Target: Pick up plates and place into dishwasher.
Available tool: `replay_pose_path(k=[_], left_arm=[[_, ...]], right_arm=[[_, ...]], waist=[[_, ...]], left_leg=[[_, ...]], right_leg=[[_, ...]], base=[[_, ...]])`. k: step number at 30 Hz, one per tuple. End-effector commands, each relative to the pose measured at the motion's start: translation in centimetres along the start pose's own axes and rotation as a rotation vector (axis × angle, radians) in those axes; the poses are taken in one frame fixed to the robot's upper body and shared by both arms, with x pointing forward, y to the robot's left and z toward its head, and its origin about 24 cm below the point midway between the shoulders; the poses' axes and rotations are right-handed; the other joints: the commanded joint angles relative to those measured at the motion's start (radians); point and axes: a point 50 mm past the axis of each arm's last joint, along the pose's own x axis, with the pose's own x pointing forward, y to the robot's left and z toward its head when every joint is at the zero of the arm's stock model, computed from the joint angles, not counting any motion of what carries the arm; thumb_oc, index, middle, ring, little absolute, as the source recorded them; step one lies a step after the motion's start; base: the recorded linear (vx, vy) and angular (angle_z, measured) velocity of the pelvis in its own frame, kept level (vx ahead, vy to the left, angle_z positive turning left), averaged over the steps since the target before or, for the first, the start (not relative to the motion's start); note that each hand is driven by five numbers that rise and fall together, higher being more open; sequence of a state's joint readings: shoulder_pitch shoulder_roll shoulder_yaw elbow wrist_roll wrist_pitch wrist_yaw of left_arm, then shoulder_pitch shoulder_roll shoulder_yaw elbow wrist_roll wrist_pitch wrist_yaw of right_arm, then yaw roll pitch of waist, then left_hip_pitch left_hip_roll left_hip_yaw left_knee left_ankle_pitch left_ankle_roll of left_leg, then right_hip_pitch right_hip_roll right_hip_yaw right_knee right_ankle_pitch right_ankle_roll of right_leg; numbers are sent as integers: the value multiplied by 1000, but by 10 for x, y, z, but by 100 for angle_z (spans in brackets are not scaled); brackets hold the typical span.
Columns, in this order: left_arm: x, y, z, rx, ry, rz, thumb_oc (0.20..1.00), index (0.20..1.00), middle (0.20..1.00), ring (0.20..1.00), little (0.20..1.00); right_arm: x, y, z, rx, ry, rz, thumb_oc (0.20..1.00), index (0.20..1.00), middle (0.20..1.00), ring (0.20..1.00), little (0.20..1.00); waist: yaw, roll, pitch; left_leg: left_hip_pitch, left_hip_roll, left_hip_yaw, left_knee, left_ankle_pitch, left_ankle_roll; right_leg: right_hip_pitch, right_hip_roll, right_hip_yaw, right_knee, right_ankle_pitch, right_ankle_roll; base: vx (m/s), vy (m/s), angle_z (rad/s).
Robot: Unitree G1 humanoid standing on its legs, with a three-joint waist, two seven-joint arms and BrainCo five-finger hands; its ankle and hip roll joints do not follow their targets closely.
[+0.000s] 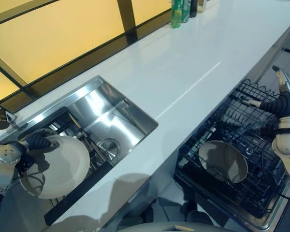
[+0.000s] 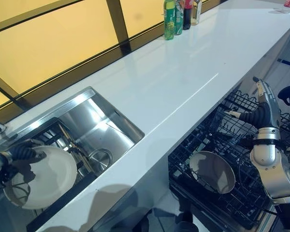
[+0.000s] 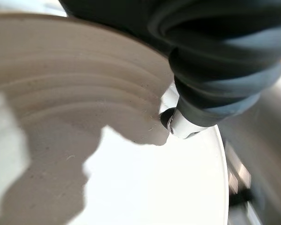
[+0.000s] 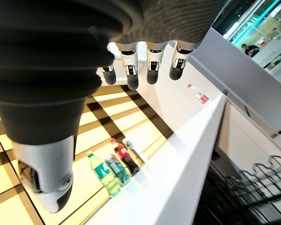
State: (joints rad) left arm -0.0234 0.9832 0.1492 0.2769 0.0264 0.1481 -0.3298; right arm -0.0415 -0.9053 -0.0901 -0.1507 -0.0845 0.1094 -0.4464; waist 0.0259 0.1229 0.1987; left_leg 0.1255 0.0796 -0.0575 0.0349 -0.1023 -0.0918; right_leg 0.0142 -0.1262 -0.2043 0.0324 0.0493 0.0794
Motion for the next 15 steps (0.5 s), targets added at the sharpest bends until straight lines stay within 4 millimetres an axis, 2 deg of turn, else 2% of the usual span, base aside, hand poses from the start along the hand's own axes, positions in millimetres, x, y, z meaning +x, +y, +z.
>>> replay_pose_path(k=[1, 6, 11, 15], left_arm=[[-17, 49, 30, 70, -178, 373, 200, 200, 200, 200, 200], [-33, 58, 51, 70, -322, 661, 200, 200, 200, 200, 200], [-58, 67, 57, 18, -454, 946, 200, 200, 200, 200, 200], [-71, 68, 73, -50, -598, 1070, 200, 200, 200, 200, 200]], right_arm=[[16, -25, 25, 18, -144, -155, 1000, 1000, 1000, 1000, 1000], [18, -25, 30, 24, -162, -200, 1000, 1000, 1000, 1000, 1000], [15, -27, 32, 30, -184, -225, 1000, 1000, 1000, 1000, 1000], [18, -33, 45, 54, -239, -287, 1000, 1000, 1000, 1000, 1000]], waist=[[47, -66, -87], [73, -85, -97], [89, -98, -110], [96, -109, -122]], left_leg=[[-135, -23, 0, 21, 76, 26], [-138, -22, -16, 21, 74, 22], [-140, -18, -25, 19, 72, 17], [-138, -12, -29, 8, 75, 11]], right_leg=[[43, -28, 4, 170, -216, 34], [49, -26, -11, 173, -226, 27], [53, -22, -15, 170, -231, 21], [56, -19, -17, 168, -234, 18]], base=[[-50, -36, 2], [-41, -33, 5], [-33, -18, 7], [-26, -13, 2]])
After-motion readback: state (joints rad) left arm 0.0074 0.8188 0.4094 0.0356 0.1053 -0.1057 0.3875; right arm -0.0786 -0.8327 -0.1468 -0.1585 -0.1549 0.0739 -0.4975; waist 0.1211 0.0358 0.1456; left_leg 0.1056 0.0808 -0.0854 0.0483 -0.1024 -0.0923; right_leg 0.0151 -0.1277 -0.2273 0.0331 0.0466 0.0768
